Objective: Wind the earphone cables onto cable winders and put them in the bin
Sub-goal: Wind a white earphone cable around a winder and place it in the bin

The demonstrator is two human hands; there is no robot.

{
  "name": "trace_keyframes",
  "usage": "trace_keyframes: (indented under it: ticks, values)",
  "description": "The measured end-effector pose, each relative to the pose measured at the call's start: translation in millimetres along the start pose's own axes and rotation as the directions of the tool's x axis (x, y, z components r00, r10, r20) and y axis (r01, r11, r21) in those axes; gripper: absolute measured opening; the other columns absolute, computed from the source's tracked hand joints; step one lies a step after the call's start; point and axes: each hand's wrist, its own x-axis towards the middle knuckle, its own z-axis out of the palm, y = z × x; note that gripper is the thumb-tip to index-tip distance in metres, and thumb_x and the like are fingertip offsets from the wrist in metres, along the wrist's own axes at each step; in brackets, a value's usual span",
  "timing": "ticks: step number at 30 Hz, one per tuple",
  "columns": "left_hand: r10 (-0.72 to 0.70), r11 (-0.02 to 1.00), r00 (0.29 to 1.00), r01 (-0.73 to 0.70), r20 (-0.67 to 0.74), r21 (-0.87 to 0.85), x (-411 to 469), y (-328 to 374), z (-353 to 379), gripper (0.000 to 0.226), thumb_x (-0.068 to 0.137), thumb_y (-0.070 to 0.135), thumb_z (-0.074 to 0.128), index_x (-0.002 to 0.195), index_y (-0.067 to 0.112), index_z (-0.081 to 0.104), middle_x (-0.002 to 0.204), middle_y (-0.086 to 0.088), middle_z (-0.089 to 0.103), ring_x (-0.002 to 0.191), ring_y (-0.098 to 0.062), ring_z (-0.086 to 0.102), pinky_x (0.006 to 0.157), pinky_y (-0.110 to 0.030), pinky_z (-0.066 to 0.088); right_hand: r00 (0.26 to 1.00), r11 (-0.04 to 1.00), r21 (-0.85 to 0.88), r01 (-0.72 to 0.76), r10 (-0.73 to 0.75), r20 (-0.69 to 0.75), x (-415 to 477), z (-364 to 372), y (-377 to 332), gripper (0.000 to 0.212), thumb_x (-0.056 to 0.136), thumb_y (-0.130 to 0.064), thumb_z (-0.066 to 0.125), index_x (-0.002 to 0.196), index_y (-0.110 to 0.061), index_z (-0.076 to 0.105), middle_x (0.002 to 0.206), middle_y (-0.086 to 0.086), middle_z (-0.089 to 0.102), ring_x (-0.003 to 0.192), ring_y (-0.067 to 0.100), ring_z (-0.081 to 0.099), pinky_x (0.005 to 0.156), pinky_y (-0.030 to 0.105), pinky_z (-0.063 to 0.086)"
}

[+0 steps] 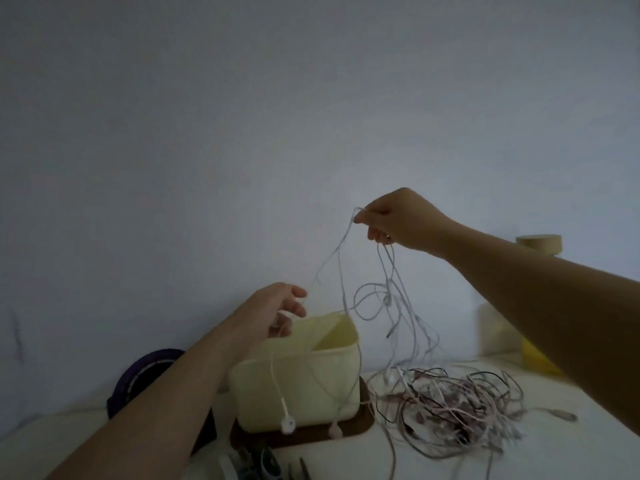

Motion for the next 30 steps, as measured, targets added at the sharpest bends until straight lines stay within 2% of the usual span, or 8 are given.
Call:
trace_keyframes:
  ticks: [4,7,9,11,16,19,24,30]
  values:
    - [0.133,0.987,0.984,-0.143,0.122,0.077,-3.8,15.1,18.5,0.021,0.095,0.040,0.049,0.110,0.029,0.059,0.108,0.005,0.065,0.099,-0.013,0.062,0.092,-0.033,0.044,0.989,0.993,-0.098,0.070,-0.057,0.136,-10.8,13.9,-9.8,0.017,0.092,-0.024,0.059,0.093,-0.017,0.074,0.065,-0.010,0.064,0.054,0.001,0.055,0.053,0.008,0.043]
    - [0.220,0.963,0.963,-0.240,0.159,0.122,-5.6,29.2,38.7,0.033,0.094,0.041,0.054,0.120,0.022,0.057,0.106,0.006,0.065,0.099,-0.008,0.065,0.097,-0.034,0.047,0.977,0.989,-0.101,0.105,-0.084,0.197,-20.7,24.1,-8.4,0.015,0.090,-0.019,0.060,0.088,-0.019,0.075,0.069,-0.007,0.067,0.058,0.003,0.056,0.052,0.008,0.043]
    - [0.236,0.961,0.963,-0.251,0.132,0.117,-5.5,31.4,49.7,0.022,0.099,0.028,0.051,0.111,0.013,0.063,0.084,0.004,0.062,0.071,-0.006,0.065,0.091,-0.034,0.054,0.980,0.991,-0.084,0.102,-0.085,0.181,-25.7,26.4,-3.7,0.012,0.088,-0.019,0.063,0.088,-0.015,0.074,0.072,-0.005,0.068,0.059,0.002,0.059,0.054,0.009,0.045]
    - [0.220,0.972,0.972,-0.225,0.083,0.060,-6.1,29.8,54.4,0.027,0.102,0.024,0.043,0.094,0.012,0.066,0.063,0.006,0.046,0.048,-0.005,0.047,0.068,-0.028,0.055,0.984,0.998,-0.029,0.049,-0.043,0.173,-32.3,25.1,4.1,0.011,0.088,-0.020,0.064,0.090,-0.011,0.071,0.070,-0.004,0.066,0.056,-0.001,0.059,0.055,0.012,0.048]
    - [0.242,0.967,0.969,-0.237,0.047,-0.094,-3.7,26.1,50.0,0.031,0.105,0.022,0.035,0.092,0.010,0.061,0.051,0.010,0.031,0.045,-0.007,0.024,0.044,-0.020,0.024,0.878,0.918,0.300,-0.258,0.093,0.470,-57.8,23.0,33.4,0.007,0.092,-0.012,0.058,0.089,-0.010,0.064,0.078,0.003,0.067,0.066,0.013,0.063,0.069,0.026,0.054]
    - [0.262,0.962,0.964,-0.258,0.044,-0.086,-4.0,18.9,51.1,0.032,0.105,0.023,0.034,0.093,0.011,0.061,0.056,0.008,0.036,0.043,-0.006,0.024,0.043,-0.019,0.023,0.834,0.852,0.404,-0.333,0.067,0.547,-69.1,26.2,50.6,0.008,0.091,-0.014,0.059,0.090,-0.009,0.065,0.072,0.002,0.061,0.059,0.010,0.051,0.060,0.021,0.045]
    - [0.196,0.945,0.980,-0.182,0.025,-0.272,-5.9,9.0,53.9,0.032,0.104,0.024,0.037,0.085,0.010,0.059,0.100,-0.005,0.062,0.044,-0.005,0.032,0.042,-0.016,0.027,0.849,0.822,0.463,-0.330,0.044,0.527,-77.6,30.2,62.9,0.013,0.092,-0.014,0.058,0.095,-0.007,0.068,0.064,-0.003,0.056,0.055,0.008,0.038,0.052,0.016,0.033]
    - [0.085,0.886,0.991,-0.029,0.102,-0.462,-8.6,3.7,63.3,0.028,0.104,0.027,0.036,0.087,0.014,0.054,0.092,-0.008,0.075,0.045,-0.006,0.039,0.041,-0.016,0.024,0.941,0.791,0.546,-0.277,0.109,0.320,-83.4,29.6,69.0,0.022,0.095,-0.020,0.054,0.097,-0.006,0.072,0.067,0.001,0.065,0.049,0.008,0.034,0.049,0.017,0.031]
